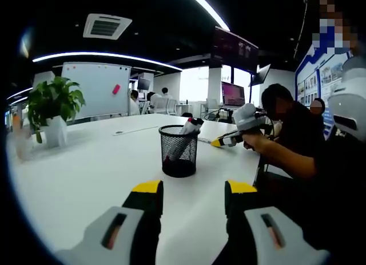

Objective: Pick up the whiteboard markers from the pen holder and place them facing the whiteboard neatly

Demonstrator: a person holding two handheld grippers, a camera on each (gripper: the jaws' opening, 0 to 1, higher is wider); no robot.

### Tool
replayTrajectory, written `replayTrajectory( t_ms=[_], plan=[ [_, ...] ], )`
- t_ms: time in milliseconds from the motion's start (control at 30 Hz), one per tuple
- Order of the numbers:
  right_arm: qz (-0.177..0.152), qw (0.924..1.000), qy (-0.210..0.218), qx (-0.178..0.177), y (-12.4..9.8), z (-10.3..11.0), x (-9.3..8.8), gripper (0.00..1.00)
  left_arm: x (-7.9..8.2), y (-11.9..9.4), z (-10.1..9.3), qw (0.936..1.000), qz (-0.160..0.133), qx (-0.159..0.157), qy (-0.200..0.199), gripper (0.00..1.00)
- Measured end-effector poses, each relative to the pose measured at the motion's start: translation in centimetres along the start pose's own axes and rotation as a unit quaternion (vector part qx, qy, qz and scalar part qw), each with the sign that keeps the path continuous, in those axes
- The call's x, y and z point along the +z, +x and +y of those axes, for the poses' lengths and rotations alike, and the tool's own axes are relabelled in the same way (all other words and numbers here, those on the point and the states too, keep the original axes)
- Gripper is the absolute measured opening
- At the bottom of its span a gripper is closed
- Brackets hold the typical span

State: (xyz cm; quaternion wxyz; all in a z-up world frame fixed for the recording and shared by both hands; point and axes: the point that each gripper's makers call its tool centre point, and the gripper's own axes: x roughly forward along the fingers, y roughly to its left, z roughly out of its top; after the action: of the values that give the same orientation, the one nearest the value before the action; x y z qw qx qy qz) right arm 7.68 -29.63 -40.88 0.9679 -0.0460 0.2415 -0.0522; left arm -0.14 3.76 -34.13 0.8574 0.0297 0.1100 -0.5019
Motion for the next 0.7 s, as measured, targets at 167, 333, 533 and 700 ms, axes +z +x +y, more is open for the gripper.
replayTrajectory(
  t_ms=[167,333,533,700],
  plan=[
    [0.0,1.0,-0.001,0.001,0.12,-0.22,0.09,0.14,0.01,0.03,-0.06,1.0,0.0,-0.001,0.0,0.44],
    [-0.004,1.0,-0.007,0.0,-0.14,-0.27,0.21,0.14,-0.01,0.06,-0.06,1.0,0.0,-0.001,0.0,0.44],
    [-0.003,1.0,-0.008,0.002,-0.14,-0.23,0.26,0.15,0.01,0.05,-0.08,1.0,0.0,0.0,0.0,0.44],
    [-0.008,0.9999,-0.01,-0.001,-0.48,-0.33,0.52,0.2,0.01,0.04,-0.11,1.0,0.0,-0.001,0.0,0.44]
  ],
)
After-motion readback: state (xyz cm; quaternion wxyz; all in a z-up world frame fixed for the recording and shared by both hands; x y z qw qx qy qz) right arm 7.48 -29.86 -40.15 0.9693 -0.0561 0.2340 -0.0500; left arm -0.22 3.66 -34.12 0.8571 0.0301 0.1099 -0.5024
